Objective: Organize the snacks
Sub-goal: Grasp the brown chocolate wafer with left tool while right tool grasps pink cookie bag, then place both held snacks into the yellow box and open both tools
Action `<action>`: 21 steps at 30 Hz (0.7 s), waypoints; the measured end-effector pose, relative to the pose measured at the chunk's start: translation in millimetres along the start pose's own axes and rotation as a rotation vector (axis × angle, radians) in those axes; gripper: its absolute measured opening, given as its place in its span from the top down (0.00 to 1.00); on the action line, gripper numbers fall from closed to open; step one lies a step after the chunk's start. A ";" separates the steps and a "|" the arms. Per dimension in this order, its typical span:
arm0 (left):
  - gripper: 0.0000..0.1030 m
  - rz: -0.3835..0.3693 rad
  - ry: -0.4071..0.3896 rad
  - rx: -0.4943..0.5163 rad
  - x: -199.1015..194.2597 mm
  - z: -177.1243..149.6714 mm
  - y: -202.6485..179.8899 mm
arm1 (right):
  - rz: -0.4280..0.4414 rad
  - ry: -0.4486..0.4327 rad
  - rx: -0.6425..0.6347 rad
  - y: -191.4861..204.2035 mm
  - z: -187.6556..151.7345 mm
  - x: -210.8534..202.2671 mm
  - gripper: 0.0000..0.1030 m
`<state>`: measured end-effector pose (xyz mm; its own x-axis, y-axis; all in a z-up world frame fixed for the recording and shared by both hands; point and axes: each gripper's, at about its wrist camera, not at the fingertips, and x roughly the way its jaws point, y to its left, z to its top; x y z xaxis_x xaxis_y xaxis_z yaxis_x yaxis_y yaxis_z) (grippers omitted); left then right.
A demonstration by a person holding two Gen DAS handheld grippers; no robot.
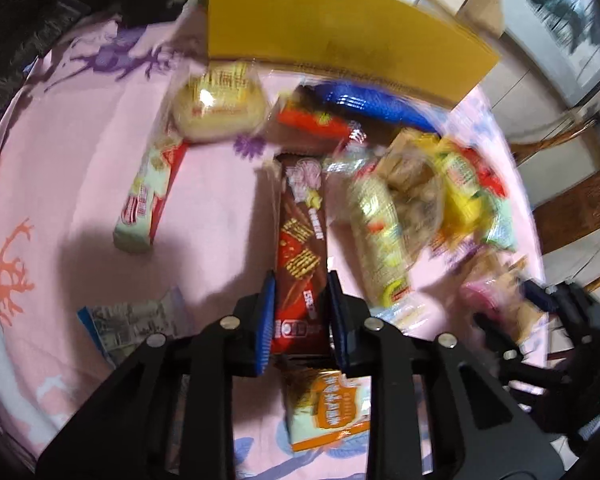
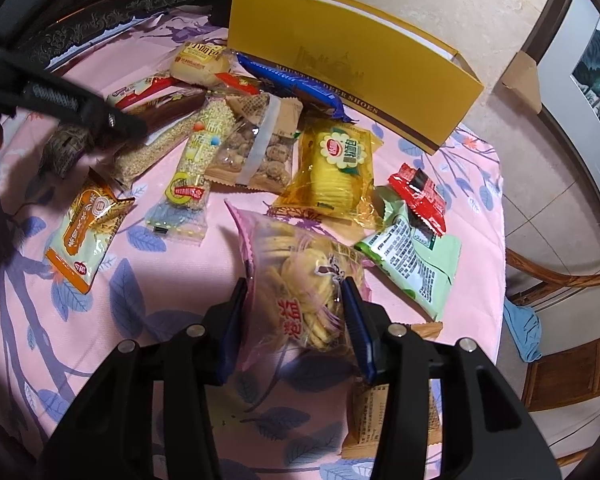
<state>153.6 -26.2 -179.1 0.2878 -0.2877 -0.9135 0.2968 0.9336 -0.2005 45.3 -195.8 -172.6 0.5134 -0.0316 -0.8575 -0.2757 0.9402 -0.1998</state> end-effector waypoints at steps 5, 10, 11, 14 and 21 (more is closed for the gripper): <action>0.64 -0.004 0.003 0.000 8.4 3.7 -1.4 | 0.000 0.003 0.000 -0.4 -1.3 -1.1 0.55; 0.76 -0.021 -0.033 -0.004 -1.0 7.0 1.3 | -0.002 0.005 -0.001 -0.6 -0.8 -1.3 0.55; 0.76 -0.027 -0.035 -0.006 -2.7 6.9 2.3 | -0.002 0.005 -0.001 -0.5 -0.7 -1.3 0.55; 0.76 -0.027 -0.036 -0.022 -5.0 5.5 7.7 | -0.006 0.005 -0.005 0.3 -0.2 -1.0 0.55; 0.76 -0.025 -0.133 0.002 -44.2 9.2 5.0 | -0.007 -0.021 0.004 -3.9 4.8 -11.8 0.59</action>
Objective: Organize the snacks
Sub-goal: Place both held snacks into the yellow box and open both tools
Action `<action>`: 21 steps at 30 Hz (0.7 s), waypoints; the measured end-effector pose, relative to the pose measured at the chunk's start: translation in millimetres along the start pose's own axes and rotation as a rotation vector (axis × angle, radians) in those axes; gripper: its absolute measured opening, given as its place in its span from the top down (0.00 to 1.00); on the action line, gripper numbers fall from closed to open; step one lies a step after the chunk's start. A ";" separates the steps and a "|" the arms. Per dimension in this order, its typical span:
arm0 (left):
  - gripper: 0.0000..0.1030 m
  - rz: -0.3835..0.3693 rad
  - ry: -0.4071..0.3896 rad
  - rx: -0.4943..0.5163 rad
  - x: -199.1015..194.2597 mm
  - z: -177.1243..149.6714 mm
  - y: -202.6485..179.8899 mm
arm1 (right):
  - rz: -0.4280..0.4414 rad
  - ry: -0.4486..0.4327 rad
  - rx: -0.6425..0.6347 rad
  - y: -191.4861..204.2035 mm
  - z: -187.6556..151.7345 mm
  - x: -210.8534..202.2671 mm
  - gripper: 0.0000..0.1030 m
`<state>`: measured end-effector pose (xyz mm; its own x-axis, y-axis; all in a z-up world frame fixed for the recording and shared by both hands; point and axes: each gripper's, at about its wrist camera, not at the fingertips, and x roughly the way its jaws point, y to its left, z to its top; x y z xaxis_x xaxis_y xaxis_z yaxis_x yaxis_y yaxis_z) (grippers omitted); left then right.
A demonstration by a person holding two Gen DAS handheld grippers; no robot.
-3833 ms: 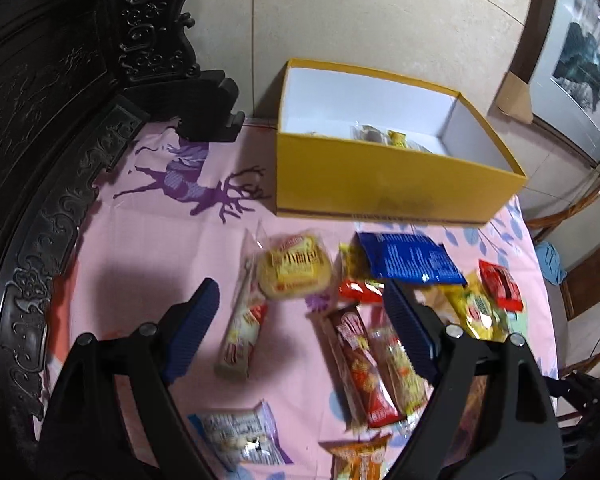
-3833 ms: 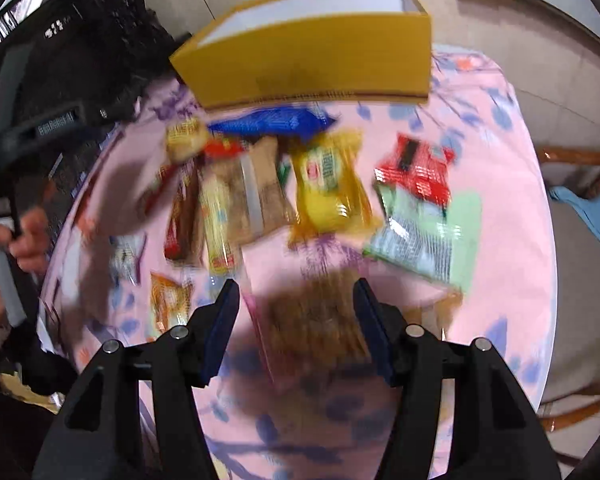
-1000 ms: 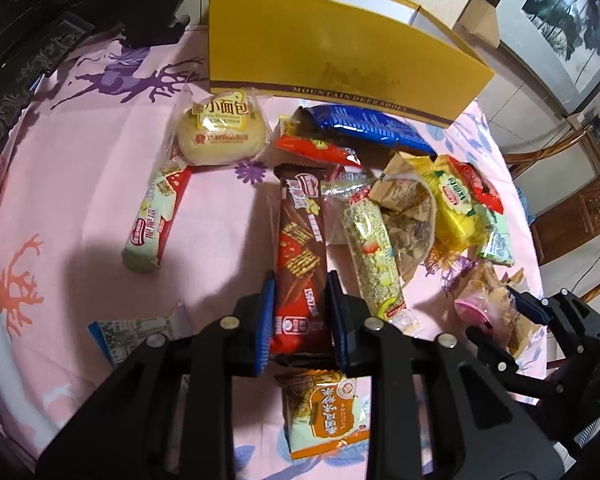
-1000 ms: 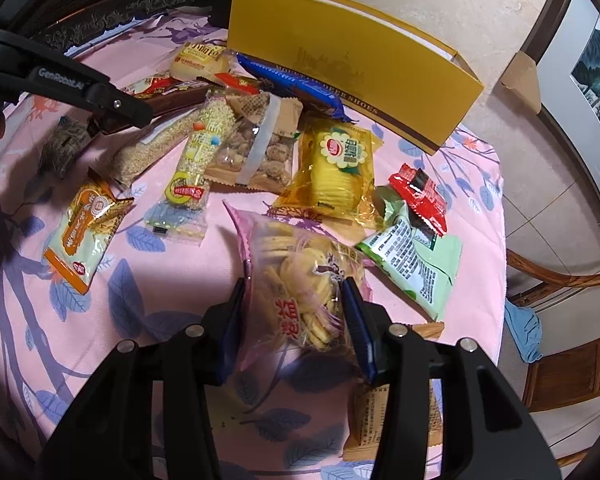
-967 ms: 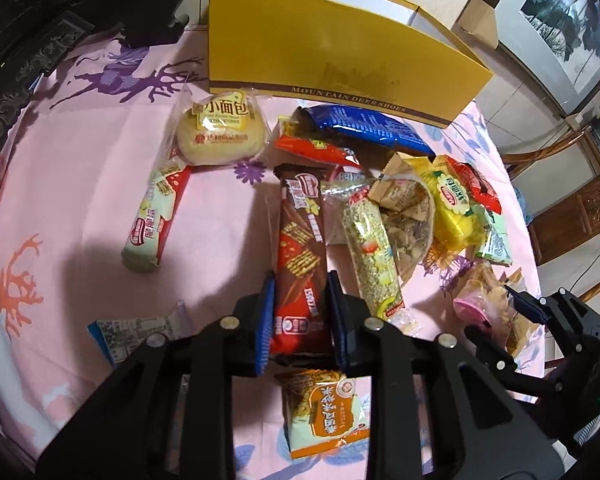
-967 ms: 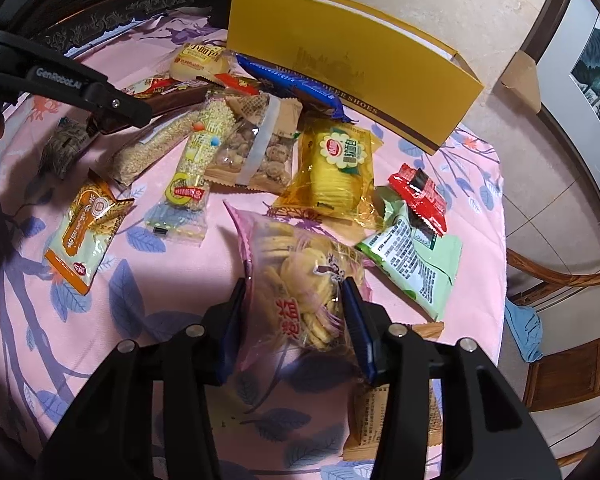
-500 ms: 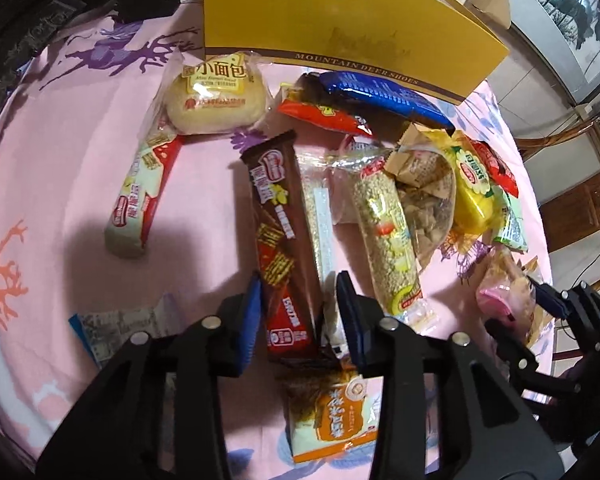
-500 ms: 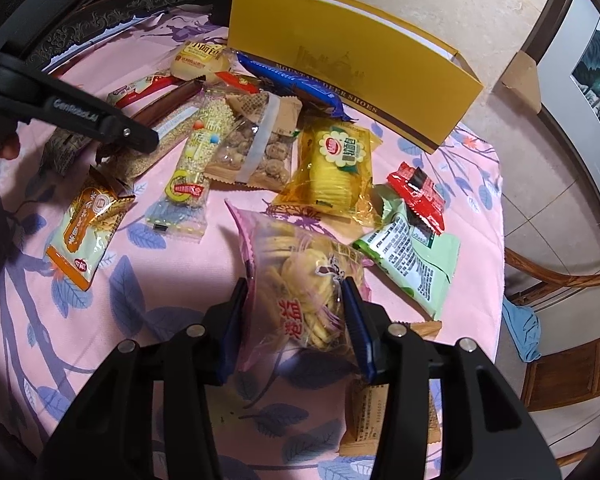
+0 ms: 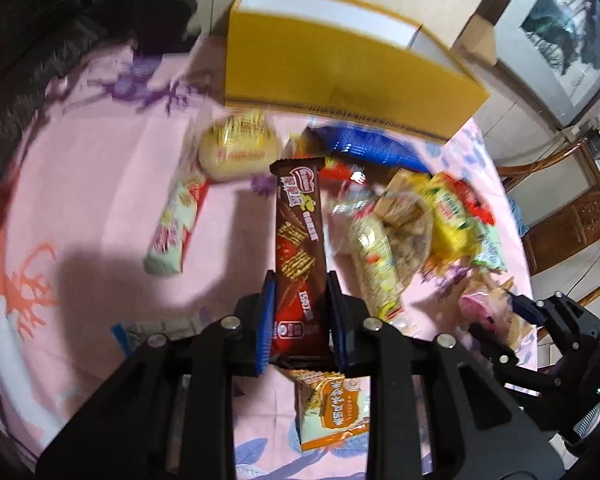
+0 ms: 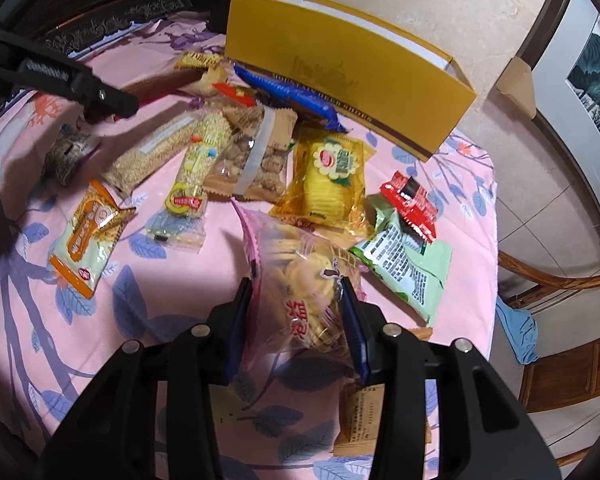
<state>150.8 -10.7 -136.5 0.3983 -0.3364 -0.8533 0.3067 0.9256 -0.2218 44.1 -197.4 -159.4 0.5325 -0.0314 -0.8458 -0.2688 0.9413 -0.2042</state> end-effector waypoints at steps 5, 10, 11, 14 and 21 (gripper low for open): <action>0.76 -0.012 -0.082 0.020 -25.1 20.9 -8.6 | -0.018 -0.054 -0.002 -3.2 10.6 -18.4 0.60; 0.76 -0.029 -0.157 0.030 -42.0 47.8 -16.3 | -0.055 -0.162 0.000 -14.5 36.7 -46.8 0.60; 0.76 -0.030 -0.167 0.032 -44.0 52.7 -17.4 | -0.062 -0.191 0.001 -19.3 45.5 -52.7 0.61; 0.76 -0.043 -0.194 0.038 -46.9 70.5 -22.8 | -0.063 -0.257 0.022 -38.1 72.4 -62.9 0.61; 0.76 -0.044 -0.257 0.062 -36.2 136.5 -36.9 | 0.018 -0.373 0.154 -100.9 164.2 -56.2 0.60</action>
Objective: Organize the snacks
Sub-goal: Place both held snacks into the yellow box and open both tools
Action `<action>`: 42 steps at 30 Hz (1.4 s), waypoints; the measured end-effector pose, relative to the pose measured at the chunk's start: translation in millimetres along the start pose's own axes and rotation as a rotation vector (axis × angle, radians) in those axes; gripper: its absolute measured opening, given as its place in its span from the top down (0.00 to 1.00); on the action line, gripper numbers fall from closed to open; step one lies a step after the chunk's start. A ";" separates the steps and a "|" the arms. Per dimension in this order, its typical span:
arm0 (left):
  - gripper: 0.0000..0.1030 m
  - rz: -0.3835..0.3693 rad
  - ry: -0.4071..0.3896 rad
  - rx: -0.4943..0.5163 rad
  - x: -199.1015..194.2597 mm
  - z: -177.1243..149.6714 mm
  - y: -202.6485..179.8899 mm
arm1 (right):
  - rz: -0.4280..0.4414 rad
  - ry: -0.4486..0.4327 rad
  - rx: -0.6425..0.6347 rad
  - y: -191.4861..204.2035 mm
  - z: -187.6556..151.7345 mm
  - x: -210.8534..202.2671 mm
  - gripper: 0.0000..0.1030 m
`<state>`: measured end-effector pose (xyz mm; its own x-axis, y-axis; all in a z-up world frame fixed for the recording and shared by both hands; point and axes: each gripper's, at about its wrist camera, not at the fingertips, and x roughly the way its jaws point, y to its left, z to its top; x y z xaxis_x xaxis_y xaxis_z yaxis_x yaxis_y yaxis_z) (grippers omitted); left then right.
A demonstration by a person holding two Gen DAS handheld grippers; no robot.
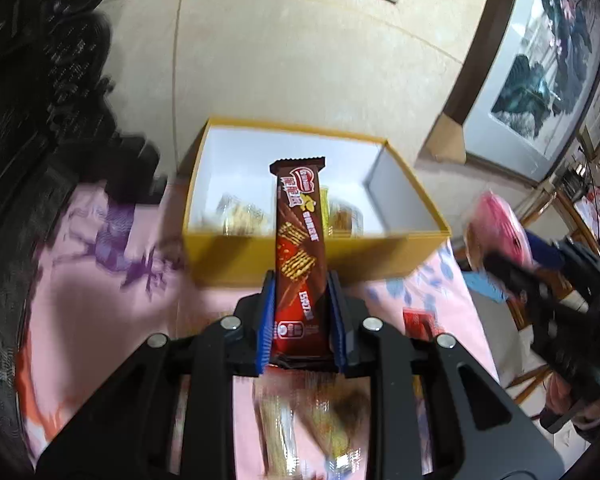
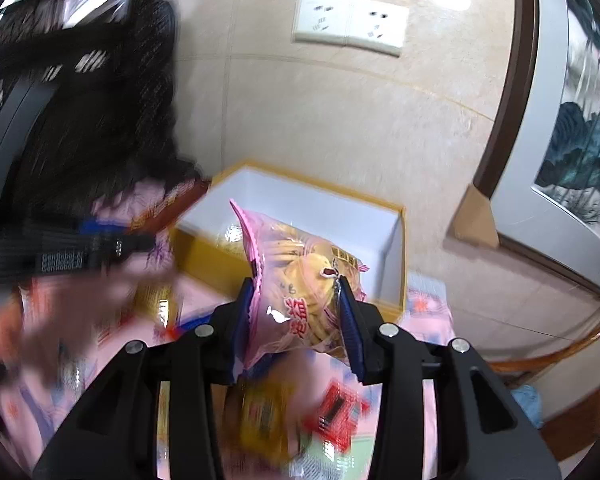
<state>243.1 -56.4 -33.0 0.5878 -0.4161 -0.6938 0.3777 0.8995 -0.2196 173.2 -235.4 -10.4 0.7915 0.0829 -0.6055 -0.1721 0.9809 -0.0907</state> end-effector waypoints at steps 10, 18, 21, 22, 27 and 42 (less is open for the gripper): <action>0.76 0.061 -0.031 0.019 35.9 64.1 3.4 | 0.025 0.075 0.210 -57.9 63.5 123.5 0.60; 0.76 0.110 0.032 0.013 75.7 76.7 17.2 | 0.030 0.186 0.257 -60.4 66.0 170.1 0.56; 0.63 0.153 0.052 0.030 90.0 81.7 16.3 | 0.038 0.186 0.277 -61.6 66.9 170.5 0.56; 0.54 0.167 0.051 0.034 90.9 82.5 14.7 | 0.038 0.177 0.281 -62.4 67.1 168.8 0.53; 0.29 0.207 0.022 0.051 94.3 89.9 9.9 | 0.033 0.151 0.285 -63.8 72.5 160.7 0.47; 0.12 0.218 -0.024 -0.054 32.9 51.8 25.7 | 0.105 0.133 0.321 -58.2 25.1 65.7 0.39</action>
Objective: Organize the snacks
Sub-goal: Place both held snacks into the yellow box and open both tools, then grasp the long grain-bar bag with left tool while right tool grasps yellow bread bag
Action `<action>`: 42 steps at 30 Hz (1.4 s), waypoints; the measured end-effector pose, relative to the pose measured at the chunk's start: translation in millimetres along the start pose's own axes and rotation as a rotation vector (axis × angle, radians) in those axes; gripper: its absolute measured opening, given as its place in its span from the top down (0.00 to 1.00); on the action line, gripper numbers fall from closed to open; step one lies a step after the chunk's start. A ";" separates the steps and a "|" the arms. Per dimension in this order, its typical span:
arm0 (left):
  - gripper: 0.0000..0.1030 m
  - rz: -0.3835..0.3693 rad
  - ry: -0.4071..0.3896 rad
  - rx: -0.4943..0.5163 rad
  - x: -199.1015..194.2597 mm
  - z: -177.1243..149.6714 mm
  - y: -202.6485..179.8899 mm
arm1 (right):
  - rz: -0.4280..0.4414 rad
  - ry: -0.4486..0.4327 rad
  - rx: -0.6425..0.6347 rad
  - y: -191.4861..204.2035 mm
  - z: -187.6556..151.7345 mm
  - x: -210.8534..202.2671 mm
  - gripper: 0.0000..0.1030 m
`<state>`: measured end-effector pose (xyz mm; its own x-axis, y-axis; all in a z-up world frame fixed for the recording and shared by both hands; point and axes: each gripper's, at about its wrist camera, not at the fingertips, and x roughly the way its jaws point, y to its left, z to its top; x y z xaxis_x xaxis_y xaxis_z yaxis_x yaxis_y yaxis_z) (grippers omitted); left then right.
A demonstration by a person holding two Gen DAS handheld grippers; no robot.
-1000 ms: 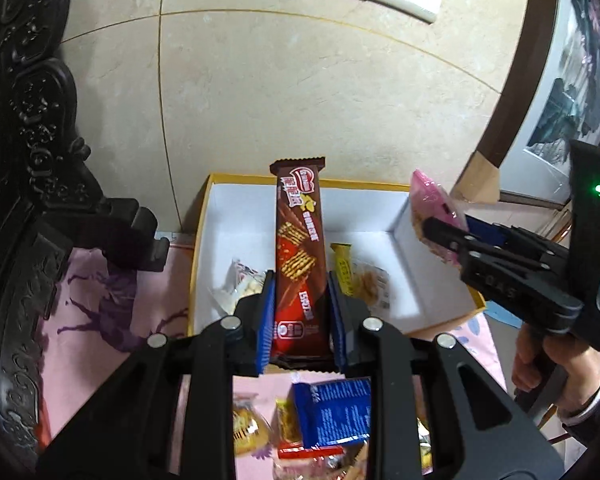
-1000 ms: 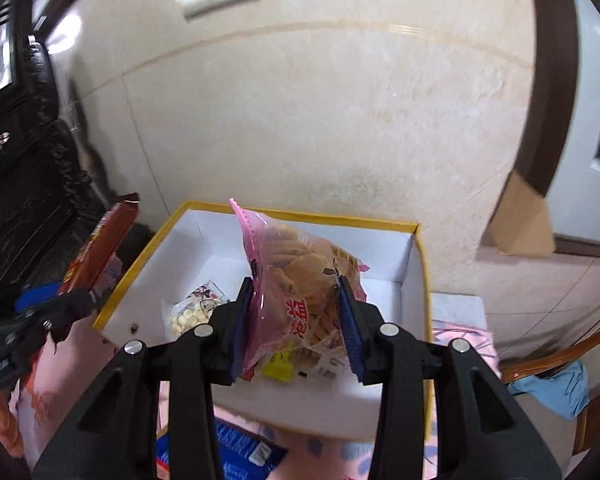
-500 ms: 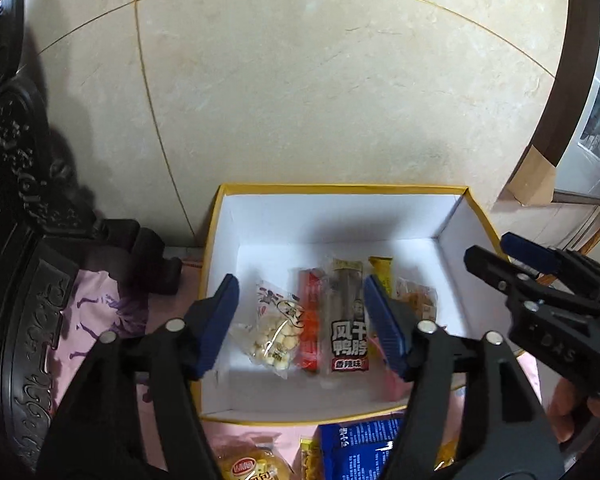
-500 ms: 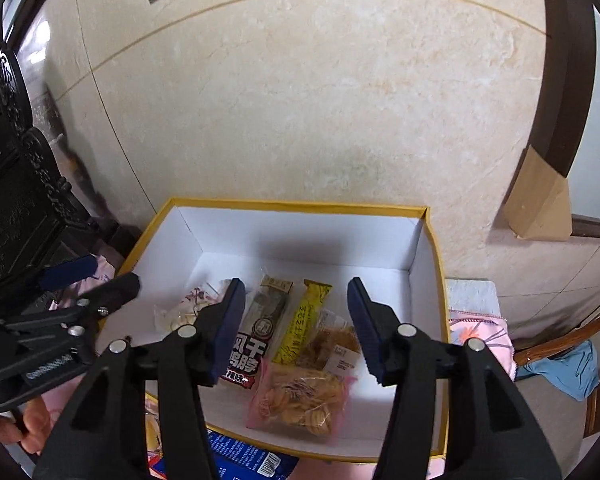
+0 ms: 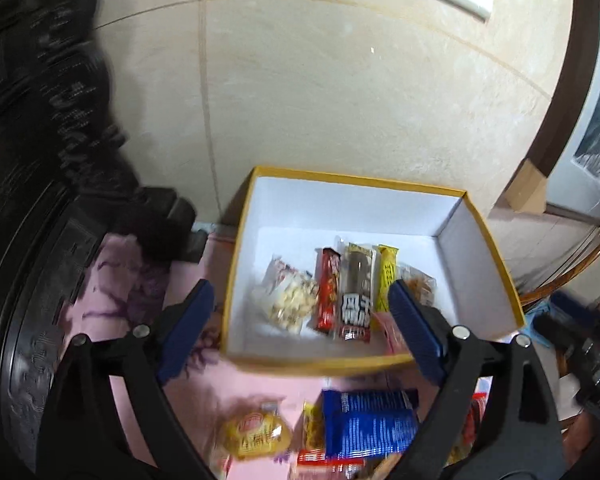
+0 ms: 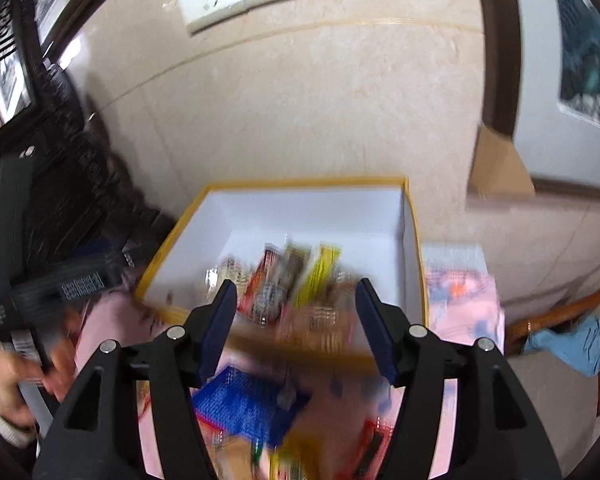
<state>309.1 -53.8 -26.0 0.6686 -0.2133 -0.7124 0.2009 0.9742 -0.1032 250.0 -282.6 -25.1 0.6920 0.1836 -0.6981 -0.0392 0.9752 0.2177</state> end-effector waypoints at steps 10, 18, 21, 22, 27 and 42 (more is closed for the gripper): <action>0.09 0.057 0.034 0.001 -51.7 -88.6 29.1 | -0.004 0.279 -0.059 7.6 -134.4 8.1 0.39; 0.09 0.036 0.111 -0.045 -63.0 -132.1 40.1 | -0.018 0.398 -0.073 14.1 -162.4 54.7 0.39; 0.09 0.035 0.125 -0.037 -65.0 -143.9 42.9 | -0.039 0.417 -0.093 14.4 -168.6 68.6 0.49; 0.09 0.039 0.129 -0.037 -65.0 -146.9 44.2 | -0.038 0.423 -0.082 12.8 -170.5 71.1 0.58; 0.09 0.024 0.157 -0.012 -61.4 -165.1 42.8 | -0.047 0.399 -0.015 4.9 -170.1 55.4 0.63; 0.12 0.009 0.331 0.174 0.3 -237.0 2.6 | 0.029 0.322 0.184 1.2 -176.5 -15.2 0.63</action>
<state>140.2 -33.8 -190.9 0.4094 -0.1414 -0.9013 0.3340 0.9426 0.0038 112.2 -262.5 -134.6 0.4291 0.2690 -0.8623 0.0954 0.9358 0.3394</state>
